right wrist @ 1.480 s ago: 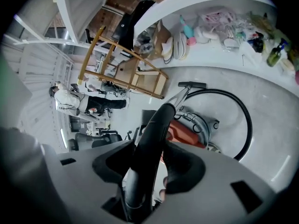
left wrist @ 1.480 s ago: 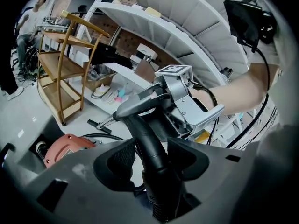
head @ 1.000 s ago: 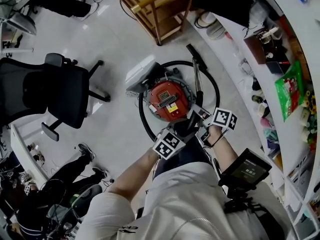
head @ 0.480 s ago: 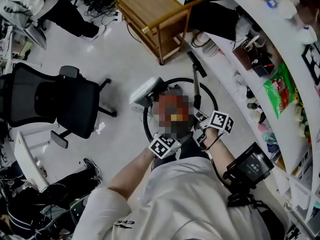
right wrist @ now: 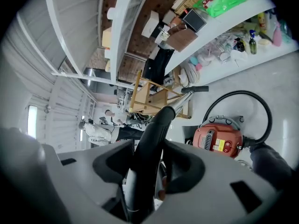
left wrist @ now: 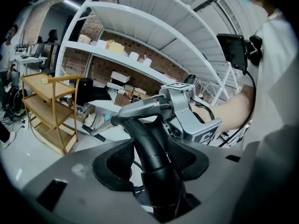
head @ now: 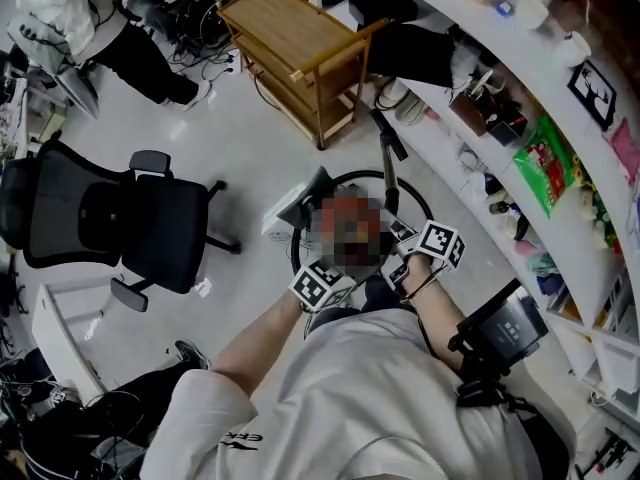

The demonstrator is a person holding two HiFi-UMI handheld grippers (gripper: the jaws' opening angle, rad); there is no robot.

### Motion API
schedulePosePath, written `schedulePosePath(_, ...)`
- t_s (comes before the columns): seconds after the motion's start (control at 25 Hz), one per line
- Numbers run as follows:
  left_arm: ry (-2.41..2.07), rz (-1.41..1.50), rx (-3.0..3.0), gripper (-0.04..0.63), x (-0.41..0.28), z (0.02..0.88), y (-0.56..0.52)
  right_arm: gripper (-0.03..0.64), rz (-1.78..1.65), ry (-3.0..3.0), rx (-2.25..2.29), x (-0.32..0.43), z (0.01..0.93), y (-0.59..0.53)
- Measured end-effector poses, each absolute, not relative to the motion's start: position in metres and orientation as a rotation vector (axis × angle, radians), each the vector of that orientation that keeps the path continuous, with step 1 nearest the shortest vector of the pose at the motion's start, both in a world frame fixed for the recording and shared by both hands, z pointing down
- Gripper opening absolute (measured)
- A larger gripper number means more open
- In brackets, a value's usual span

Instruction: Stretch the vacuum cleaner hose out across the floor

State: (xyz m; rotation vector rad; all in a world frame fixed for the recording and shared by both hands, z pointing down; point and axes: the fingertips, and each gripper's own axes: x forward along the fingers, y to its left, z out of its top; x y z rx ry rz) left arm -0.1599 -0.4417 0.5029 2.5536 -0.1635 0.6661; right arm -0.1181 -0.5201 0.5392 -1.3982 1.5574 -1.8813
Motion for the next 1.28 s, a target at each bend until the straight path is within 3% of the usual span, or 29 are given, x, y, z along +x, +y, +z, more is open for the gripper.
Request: schedulePosePath(1.28,-0.056,0.552,2.791,0.202,-0.208,0.438,-0.342,0.193,-1.666,1.434,-1.419,-0.148,0.484,-0.411)
